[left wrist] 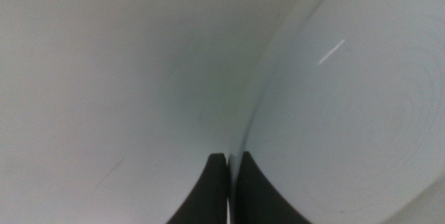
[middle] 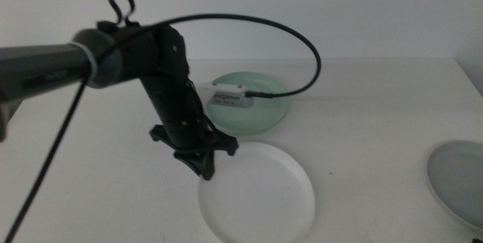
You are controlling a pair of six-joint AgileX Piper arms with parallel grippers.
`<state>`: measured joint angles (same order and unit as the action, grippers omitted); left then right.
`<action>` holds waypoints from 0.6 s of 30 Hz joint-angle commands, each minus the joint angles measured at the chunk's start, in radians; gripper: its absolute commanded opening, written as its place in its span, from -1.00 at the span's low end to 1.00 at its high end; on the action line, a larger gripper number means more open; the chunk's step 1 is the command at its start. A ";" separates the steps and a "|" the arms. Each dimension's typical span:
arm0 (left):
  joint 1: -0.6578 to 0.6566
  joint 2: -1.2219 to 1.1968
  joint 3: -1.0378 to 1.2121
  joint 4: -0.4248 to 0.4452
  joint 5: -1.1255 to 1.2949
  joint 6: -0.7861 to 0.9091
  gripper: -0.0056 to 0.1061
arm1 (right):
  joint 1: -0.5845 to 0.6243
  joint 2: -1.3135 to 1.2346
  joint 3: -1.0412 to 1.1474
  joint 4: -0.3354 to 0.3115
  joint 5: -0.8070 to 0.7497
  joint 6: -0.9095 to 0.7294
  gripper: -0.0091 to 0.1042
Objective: Stack the three bowls on top of each other.
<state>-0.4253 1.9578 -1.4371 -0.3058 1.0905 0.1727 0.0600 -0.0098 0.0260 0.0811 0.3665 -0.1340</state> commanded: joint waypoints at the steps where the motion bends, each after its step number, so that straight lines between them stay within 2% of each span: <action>1: -0.019 -0.033 -0.032 -0.054 -0.039 -0.013 -0.99 | -0.004 -0.028 -0.005 -0.009 -0.059 -0.005 0.39; 12: -0.025 0.036 -0.032 -0.067 -0.128 -0.015 -0.95 | -0.004 -0.028 -0.005 -0.009 -0.059 -0.005 0.39; 15: -0.024 0.036 -0.033 -0.067 -0.137 -0.015 -0.75 | -0.004 -0.028 -0.005 -0.009 -0.059 -0.005 0.39; 18: -0.019 0.036 -0.041 -0.066 -0.118 -0.015 -0.39 | -0.004 -0.028 -0.005 -0.009 -0.059 -0.005 0.39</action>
<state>-0.4434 2.0480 -1.4458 -0.3450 0.9656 0.1697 0.0600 -0.0098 0.0260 0.0811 0.3665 -0.1340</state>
